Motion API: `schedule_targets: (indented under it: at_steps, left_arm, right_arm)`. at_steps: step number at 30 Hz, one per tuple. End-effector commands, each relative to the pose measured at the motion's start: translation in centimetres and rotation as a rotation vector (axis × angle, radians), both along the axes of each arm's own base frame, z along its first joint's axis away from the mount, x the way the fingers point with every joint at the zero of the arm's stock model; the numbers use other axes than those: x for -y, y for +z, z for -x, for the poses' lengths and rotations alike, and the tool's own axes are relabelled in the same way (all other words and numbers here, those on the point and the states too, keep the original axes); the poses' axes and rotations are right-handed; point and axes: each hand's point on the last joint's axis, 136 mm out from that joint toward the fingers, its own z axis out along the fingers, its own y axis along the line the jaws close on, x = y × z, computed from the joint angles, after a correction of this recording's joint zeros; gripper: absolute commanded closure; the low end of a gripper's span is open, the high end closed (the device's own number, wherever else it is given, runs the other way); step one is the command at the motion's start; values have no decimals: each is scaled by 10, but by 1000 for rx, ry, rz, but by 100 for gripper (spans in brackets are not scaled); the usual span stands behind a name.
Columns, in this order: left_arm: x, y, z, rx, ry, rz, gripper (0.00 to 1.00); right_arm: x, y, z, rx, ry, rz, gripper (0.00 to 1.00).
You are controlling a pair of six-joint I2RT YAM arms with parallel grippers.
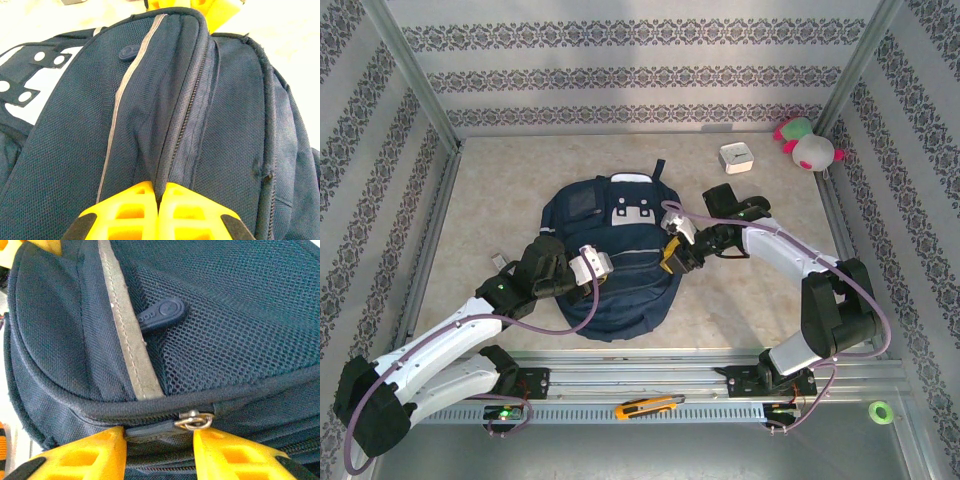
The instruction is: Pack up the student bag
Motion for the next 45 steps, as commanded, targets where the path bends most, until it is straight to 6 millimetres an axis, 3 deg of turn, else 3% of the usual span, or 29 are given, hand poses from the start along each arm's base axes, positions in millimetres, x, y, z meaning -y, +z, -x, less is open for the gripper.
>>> schedule_targets:
  at_steps: [1, 5, 8, 13, 19, 26, 28, 29, 37, 45]
  left_arm:
    - [11, 46, -11, 105, -15, 111, 99]
    - [11, 45, -10, 103, -15, 109, 99]
    - [11, 45, -10, 104, -16, 109, 99]
    - [12, 47, -10, 107, -22, 112, 99]
    - [13, 48, -8, 107, -33, 120, 99]
    - [11, 48, -12, 107, -8, 119, 99]
    - [7, 47, -19, 101, 44, 109, 100]
    - [-1, 39, -35, 67, 146, 80, 100]
    - [-3, 45, -51, 87, 231, 125, 100]
    - [-10, 47, -63, 79, 327, 137, 100]
  right_arm:
    - [12, 2, -21, 37, -100, 20, 68]
    - [18, 2, -27, 48, -129, 36, 68]
    - [14, 5, -20, 40, -87, -3, 60]
    - [4, 7, -14, 40, -26, -48, 59]
    - [-2, 9, -20, 69, -3, -66, 58]
    - [-8, 21, -11, 30, 44, -146, 79]
    - [-7, 24, -4, 21, 38, -158, 100]
    - [-7, 31, 5, 3, 36, -182, 100]
    - [-16, 44, 34, -13, 68, -212, 100]
    - [-27, 49, 43, -81, -3, -170, 100]
